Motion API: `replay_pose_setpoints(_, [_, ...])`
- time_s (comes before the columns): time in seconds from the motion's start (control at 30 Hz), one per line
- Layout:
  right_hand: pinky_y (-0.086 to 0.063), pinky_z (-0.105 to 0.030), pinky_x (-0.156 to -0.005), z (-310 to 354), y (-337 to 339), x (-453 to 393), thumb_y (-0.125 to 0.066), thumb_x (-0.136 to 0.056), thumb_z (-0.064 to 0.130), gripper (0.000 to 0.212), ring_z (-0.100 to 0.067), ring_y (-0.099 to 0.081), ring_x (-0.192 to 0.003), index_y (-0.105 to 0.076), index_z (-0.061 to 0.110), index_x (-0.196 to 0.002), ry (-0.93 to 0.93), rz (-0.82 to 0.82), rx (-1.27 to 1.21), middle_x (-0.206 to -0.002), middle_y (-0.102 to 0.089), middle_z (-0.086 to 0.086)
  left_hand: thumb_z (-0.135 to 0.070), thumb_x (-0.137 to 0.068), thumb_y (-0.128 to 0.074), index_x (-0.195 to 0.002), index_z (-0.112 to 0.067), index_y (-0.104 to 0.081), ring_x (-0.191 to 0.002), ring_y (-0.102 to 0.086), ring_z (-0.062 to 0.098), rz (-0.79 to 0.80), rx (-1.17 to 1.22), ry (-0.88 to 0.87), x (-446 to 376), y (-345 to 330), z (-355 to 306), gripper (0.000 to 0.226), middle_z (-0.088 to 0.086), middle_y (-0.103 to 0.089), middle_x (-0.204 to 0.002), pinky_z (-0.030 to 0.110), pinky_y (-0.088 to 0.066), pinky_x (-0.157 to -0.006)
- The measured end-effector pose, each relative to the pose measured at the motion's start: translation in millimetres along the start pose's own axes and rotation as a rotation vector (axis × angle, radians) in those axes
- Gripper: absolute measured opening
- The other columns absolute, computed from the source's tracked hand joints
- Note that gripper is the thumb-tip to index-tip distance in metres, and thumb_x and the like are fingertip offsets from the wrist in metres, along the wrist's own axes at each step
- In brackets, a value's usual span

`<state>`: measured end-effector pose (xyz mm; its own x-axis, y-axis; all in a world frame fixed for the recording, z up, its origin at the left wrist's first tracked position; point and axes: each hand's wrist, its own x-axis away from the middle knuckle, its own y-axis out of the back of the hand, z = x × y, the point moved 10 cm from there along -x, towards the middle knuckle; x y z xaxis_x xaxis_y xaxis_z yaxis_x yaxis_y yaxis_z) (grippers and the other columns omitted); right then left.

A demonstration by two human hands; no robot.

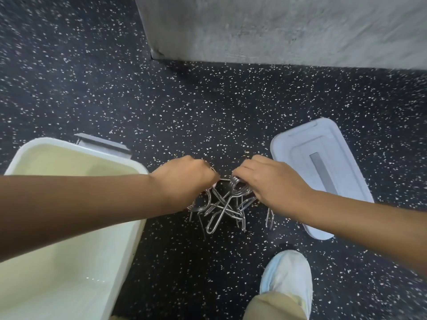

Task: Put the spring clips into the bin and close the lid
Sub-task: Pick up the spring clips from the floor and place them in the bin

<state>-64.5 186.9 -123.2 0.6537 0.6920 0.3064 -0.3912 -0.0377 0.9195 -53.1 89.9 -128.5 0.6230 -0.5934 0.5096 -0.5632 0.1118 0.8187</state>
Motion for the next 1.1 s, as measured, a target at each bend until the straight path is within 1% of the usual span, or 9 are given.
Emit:
replay_pose_setpoints(0.17, [-0.055,-0.040,-0.068,-2.7,26.9,25.7,-0.061,-0.084,-0.007,0.038,-0.022,-0.059,-0.091,-0.067,0.016,-0.114,-0.052,-0.050,-0.035,-0.099,-0.069,0.002,0.001,-0.096,-0.054,-0.090,-0.015,-0.057,-0.069,-0.062,0.014,-0.074,-0.015,-0.042,24.4,31.8,-8.8,0.017,-0.001,-0.062,-0.084,0.023,-0.043,-0.054])
replay_pose_setpoints(0.3, [-0.054,-0.039,-0.074,1.4,65.2,50.4,-0.054,-0.090,0.007,0.028,-0.027,-0.063,-0.091,-0.069,0.012,-0.113,-0.067,-0.139,-0.121,-0.100,-0.073,-0.003,0.001,-0.092,-0.057,-0.079,-0.015,-0.055,-0.063,-0.061,0.019,-0.177,0.097,-0.091,59.7,73.4,-6.9,0.020,0.001,-0.061,-0.072,0.038,-0.055,-0.055])
replay_pose_setpoints(0.43, [-0.053,-0.038,-0.077,8.0,89.2,55.2,-0.066,-0.091,0.001,0.025,-0.028,-0.065,-0.090,-0.072,0.010,-0.113,-0.067,-0.195,-0.147,-0.102,-0.075,-0.004,-0.015,-0.087,-0.071,-0.086,-0.022,-0.063,-0.063,-0.062,0.018,-0.235,0.134,-0.062,107.0,100.2,9.2,0.011,-0.003,-0.065,-0.073,0.038,-0.054,-0.055])
replay_pose_setpoints(0.57, [-0.051,-0.035,-0.077,21.8,107.1,45.1,-0.071,-0.087,-0.003,0.027,-0.028,-0.066,-0.088,-0.074,0.009,-0.111,-0.052,-0.255,-0.186,-0.099,-0.076,-0.004,-0.029,-0.080,-0.073,-0.084,-0.032,-0.060,-0.066,-0.057,0.001,-0.310,0.233,0.022,158.8,110.7,32.0,0.014,-0.014,-0.061,-0.078,0.035,-0.052,-0.057])
replay_pose_setpoints(0.67, [-0.044,-0.027,-0.075,32.9,115.3,37.0,-0.069,-0.087,-0.005,0.031,-0.024,-0.064,-0.086,-0.074,0.011,-0.113,-0.053,-0.268,-0.215,-0.094,-0.072,0.003,-0.035,-0.074,-0.072,-0.082,-0.030,-0.062,-0.068,-0.053,-0.008,-0.334,0.288,0.079,196.7,98.6,45.3,0.014,-0.021,-0.056,-0.075,0.033,-0.052,-0.056])
replay_pose_setpoints(0.8, [-0.043,-0.022,-0.074,51.2,124.4,21.6,-0.070,-0.088,-0.001,0.032,-0.017,-0.063,-0.084,-0.074,0.015,-0.115,-0.061,-0.259,-0.265,-0.096,-0.075,0.001,-0.032,-0.071,-0.087,-0.083,-0.037,-0.058,-0.069,-0.060,-0.003,-0.272,0.362,0.154,242.6,62.3,65.6,0.032,-0.023,-0.059,-0.076,0.036,-0.055,-0.059])
replay_pose_setpoints(0.93, [-0.054,-0.027,-0.088,72.6,133.4,-1.7,-0.068,-0.091,0.008,0.023,-0.008,-0.070,-0.094,-0.069,0.020,-0.111,-0.083,-0.219,-0.429,-0.100,-0.075,0.007,-0.038,-0.073,-0.087,-0.084,-0.039,-0.051,-0.070,-0.059,0.006,-0.193,0.356,0.118,273.0,15.5,64.4,0.037,-0.023,-0.054,-0.079,0.037,-0.054,-0.057])
replay_pose_setpoints(1.0, [-0.057,-0.029,-0.084,86.5,137.0,-15.9,-0.067,-0.092,0.012,0.016,-0.005,-0.071,-0.093,-0.067,0.021,-0.105,-0.064,-0.211,-0.427,-0.097,-0.075,0.010,-0.038,-0.075,-0.085,-0.083,-0.035,-0.051,-0.068,-0.057,0.008,-0.209,0.335,0.071,282.8,-0.2,61.9,0.035,-0.018,-0.053,-0.078,0.036,-0.051,-0.054])
replay_pose_setpoints(1.1, [-0.055,-0.020,-0.077,110.7,143.4,-39.8,-0.067,-0.091,0.013,0.012,0.002,-0.069,-0.087,-0.069,0.021,-0.101,-0.019,-0.167,-0.419,-0.092,-0.074,0.013,-0.037,-0.082,-0.077,-0.079,-0.030,-0.048,-0.072,-0.054,0.011,-0.205,0.241,-0.022,288.0,-19.7,55.6,0.030,-0.011,-0.054,-0.076,0.033,-0.046,-0.052])
